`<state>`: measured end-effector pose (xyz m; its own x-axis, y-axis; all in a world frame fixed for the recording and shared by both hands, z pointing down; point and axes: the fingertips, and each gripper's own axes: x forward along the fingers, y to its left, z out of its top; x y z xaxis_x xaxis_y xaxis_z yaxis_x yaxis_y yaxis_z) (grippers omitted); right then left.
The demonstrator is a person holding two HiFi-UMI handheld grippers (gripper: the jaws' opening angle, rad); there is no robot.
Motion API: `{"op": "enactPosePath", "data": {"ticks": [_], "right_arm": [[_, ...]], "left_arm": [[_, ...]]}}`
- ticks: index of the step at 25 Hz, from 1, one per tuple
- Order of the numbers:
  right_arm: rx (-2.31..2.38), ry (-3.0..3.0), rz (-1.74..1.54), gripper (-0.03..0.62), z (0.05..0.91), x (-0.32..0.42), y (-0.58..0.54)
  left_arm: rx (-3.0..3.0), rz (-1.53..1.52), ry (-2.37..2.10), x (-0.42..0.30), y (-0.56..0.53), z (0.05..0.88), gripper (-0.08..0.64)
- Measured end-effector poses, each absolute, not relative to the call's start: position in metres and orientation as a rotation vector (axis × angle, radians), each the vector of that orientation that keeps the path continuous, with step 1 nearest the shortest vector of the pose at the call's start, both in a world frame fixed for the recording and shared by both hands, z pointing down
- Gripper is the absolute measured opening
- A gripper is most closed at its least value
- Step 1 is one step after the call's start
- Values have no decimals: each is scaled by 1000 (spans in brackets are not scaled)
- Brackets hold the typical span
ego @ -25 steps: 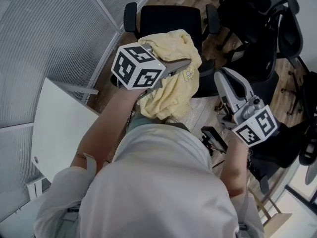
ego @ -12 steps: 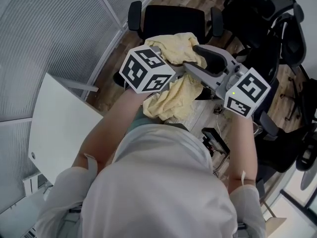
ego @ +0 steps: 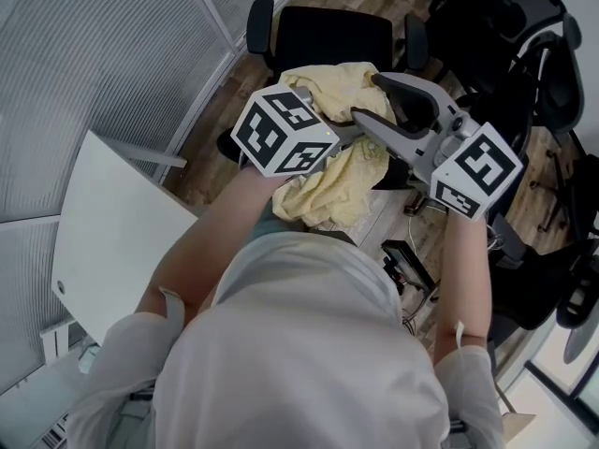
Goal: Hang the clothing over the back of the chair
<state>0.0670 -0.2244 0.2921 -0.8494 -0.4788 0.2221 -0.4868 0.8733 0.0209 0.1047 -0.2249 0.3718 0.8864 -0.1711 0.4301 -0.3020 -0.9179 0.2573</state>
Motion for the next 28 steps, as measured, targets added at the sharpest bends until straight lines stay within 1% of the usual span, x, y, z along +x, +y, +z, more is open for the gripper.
{"op": "enactPosePath", "data": {"ticks": [12, 16, 21, 28], "right_arm": [[707, -2789, 150, 201, 317, 59, -231], [732, -2750, 123, 140, 321, 62, -234], [748, -2712, 95, 93, 322, 63, -235], [776, -2696, 66, 69, 321, 63, -235]], "left_arm": [[2726, 630, -356, 106, -225, 376, 158], [2732, 644, -356, 108, -225, 377, 159], [2741, 642, -365, 108, -224, 377, 160], [2755, 625, -374, 106, -221, 373, 184]]}}
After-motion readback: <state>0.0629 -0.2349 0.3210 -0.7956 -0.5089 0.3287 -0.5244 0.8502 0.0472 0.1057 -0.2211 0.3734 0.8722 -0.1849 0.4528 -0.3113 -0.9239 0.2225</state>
